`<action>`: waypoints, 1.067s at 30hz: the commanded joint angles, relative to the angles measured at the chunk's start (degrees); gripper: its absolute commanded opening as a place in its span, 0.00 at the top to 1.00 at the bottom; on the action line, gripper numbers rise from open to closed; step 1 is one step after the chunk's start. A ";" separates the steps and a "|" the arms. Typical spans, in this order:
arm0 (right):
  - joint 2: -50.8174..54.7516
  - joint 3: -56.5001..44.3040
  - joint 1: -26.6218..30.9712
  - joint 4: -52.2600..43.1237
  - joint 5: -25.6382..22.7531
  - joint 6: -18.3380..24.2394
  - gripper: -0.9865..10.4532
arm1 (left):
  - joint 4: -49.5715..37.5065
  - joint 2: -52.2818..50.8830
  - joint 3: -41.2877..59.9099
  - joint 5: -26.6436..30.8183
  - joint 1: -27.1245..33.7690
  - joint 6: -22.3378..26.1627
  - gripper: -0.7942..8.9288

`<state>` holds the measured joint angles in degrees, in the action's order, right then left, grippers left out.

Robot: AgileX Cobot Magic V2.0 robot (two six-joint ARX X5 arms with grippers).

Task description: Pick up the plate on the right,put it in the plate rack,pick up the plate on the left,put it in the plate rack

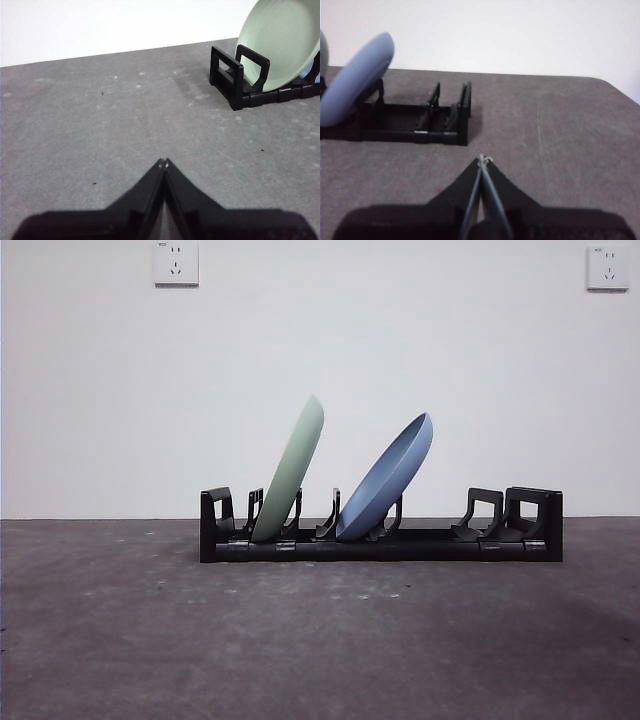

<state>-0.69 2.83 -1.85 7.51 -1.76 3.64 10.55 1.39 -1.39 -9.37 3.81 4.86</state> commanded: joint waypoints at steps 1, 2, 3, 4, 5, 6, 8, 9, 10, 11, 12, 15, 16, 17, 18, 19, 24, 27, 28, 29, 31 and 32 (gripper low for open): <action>0.24 -2.01 0.07 0.98 -0.83 -2.08 0.91 | -0.72 -0.07 0.63 0.00 0.17 -0.35 0.92; 0.24 -2.01 0.09 2.40 -1.09 -1.97 0.91 | -0.72 -0.07 0.63 0.00 0.17 -0.37 0.92; 0.24 -2.01 0.07 3.10 -1.49 -1.95 0.91 | -0.72 -0.07 0.63 0.00 0.17 -0.35 0.92; 0.24 -2.01 0.07 2.95 -1.53 -1.88 0.91 | -0.72 0.00 0.63 0.00 0.17 -0.37 0.92; 0.24 -2.01 0.07 2.99 -1.68 -1.70 0.91 | -0.72 0.13 0.63 0.00 0.17 -0.37 0.92; 0.24 -2.01 0.07 2.99 -1.68 -1.68 0.91 | -0.72 0.17 0.63 0.00 0.17 -0.37 0.92; 0.24 -2.01 0.04 2.99 -1.68 -1.73 0.91 | -0.72 0.44 0.63 0.00 0.17 -0.37 0.92; 0.24 -2.01 0.04 2.97 -1.66 -1.88 0.91 | -0.72 0.50 0.63 0.00 0.17 -0.37 0.92; 0.24 -2.01 0.04 2.99 -1.42 -2.21 0.91 | -0.72 0.50 0.63 0.00 0.17 -0.35 0.92; 0.24 -2.01 0.04 2.97 -1.22 -2.14 0.91 | -0.72 0.50 0.63 0.00 0.17 -0.37 0.92; 0.24 -2.01 -0.02 2.97 -1.25 -2.12 0.91 | -0.72 0.50 0.63 0.00 0.17 -0.35 0.92; 0.24 -2.01 0.00 2.97 -1.27 -2.12 0.91 | -0.72 0.50 0.63 0.00 0.17 -0.37 0.92; 0.22 -2.01 0.02 2.97 -1.27 -2.12 0.91 | -0.72 0.50 0.63 0.00 0.17 -0.37 0.92; 0.20 -2.01 0.00 2.97 -1.27 -2.12 0.91 | -0.72 0.50 0.63 0.00 0.17 -0.37 0.92; 0.20 -2.01 0.00 2.97 -1.27 -2.12 0.91 | -0.72 0.50 0.63 0.00 0.17 -0.37 0.92; 0.20 -2.01 0.00 2.97 -1.27 -2.12 0.91 | -0.72 0.50 0.63 0.00 0.17 -0.37 0.92; 0.20 -2.01 0.00 2.97 -1.27 -2.12 0.91 | -0.72 0.50 0.63 0.00 0.17 -0.37 0.92; 0.20 -2.01 0.00 2.97 -1.27 -2.12 0.91 | -0.72 0.50 0.63 0.00 0.17 -0.37 0.92; 0.20 -2.01 0.00 2.97 -1.27 -2.12 0.91 | -0.72 0.50 0.63 0.00 0.17 -0.37 0.92; 0.20 -2.01 0.00 2.97 -1.27 -2.12 0.91 | -0.72 0.50 0.63 0.00 0.17 -0.37 0.92; 0.20 -2.01 0.00 2.97 -1.27 -2.12 0.91 | -0.72 0.50 0.63 0.00 0.17 -0.35 0.92; 0.20 -2.01 0.00 2.97 -1.27 -2.12 0.91 | -0.72 0.50 0.63 0.00 0.17 -0.37 0.92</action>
<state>-0.58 1.34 -1.85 10.74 -3.03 2.15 10.50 1.89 -1.39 -9.37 3.81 4.86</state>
